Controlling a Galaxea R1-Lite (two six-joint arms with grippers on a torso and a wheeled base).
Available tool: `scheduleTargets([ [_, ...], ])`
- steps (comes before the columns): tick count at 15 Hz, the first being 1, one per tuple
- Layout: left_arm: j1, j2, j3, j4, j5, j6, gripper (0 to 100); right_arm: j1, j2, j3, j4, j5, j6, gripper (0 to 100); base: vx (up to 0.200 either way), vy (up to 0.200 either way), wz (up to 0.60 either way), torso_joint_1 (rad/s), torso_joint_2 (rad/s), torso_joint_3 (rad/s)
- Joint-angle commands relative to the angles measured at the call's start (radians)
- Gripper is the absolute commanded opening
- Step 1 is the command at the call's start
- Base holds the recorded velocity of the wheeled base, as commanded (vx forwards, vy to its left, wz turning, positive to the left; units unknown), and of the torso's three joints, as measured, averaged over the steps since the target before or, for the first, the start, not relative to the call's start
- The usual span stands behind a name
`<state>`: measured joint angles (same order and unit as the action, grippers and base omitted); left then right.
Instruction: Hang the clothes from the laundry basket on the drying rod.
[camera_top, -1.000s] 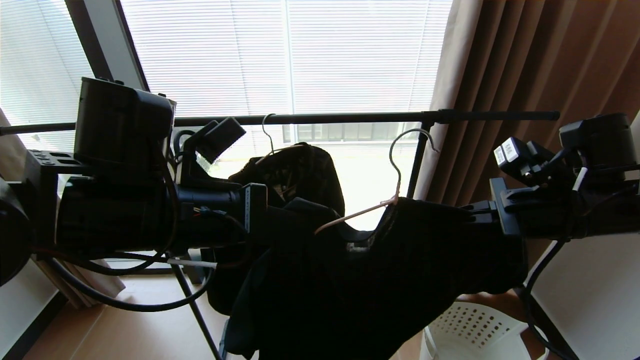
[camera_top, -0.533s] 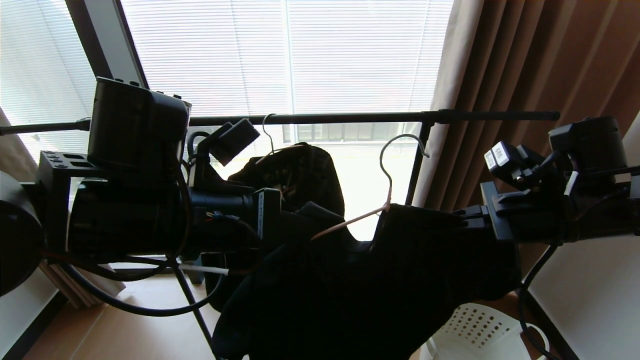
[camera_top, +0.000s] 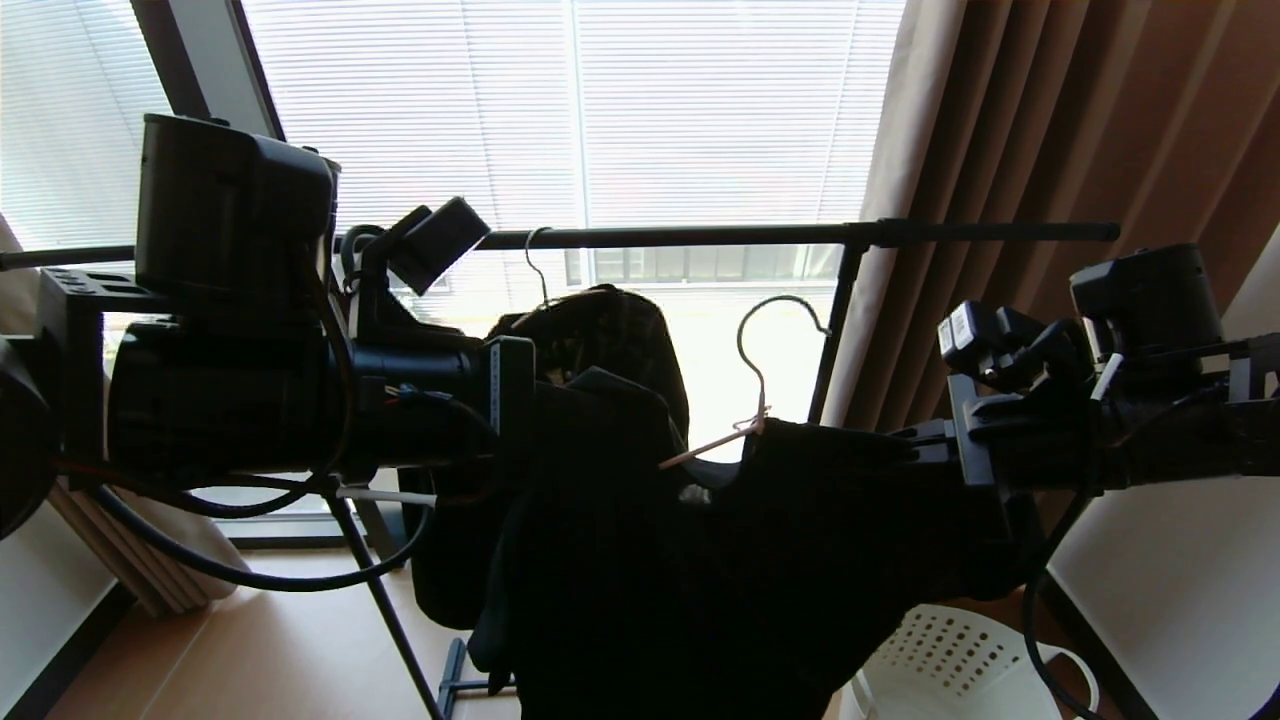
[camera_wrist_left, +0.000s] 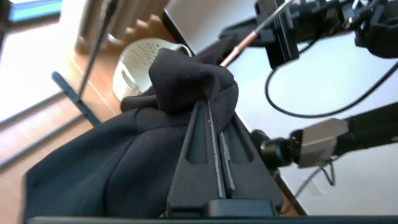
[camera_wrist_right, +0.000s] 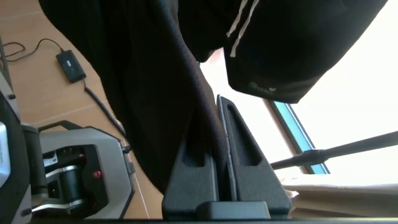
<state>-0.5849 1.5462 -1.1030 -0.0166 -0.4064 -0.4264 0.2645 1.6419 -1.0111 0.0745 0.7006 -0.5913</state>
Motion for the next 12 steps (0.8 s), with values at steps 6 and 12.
scheduleTargets([
  [6,0.013,-0.001,0.026,-0.002,0.0,0.009,0,-0.017,-0.073,-0.001,-0.001,0.01,0.013,0,0.0,0.0,0.0,0.0,0.0,0.0],
  [12,0.076,-0.008,0.074,-0.005,0.012,0.086,0,-0.059,-0.131,-0.001,0.001,0.045,0.016,0,0.0,0.0,0.0,0.0,0.0,0.0],
])
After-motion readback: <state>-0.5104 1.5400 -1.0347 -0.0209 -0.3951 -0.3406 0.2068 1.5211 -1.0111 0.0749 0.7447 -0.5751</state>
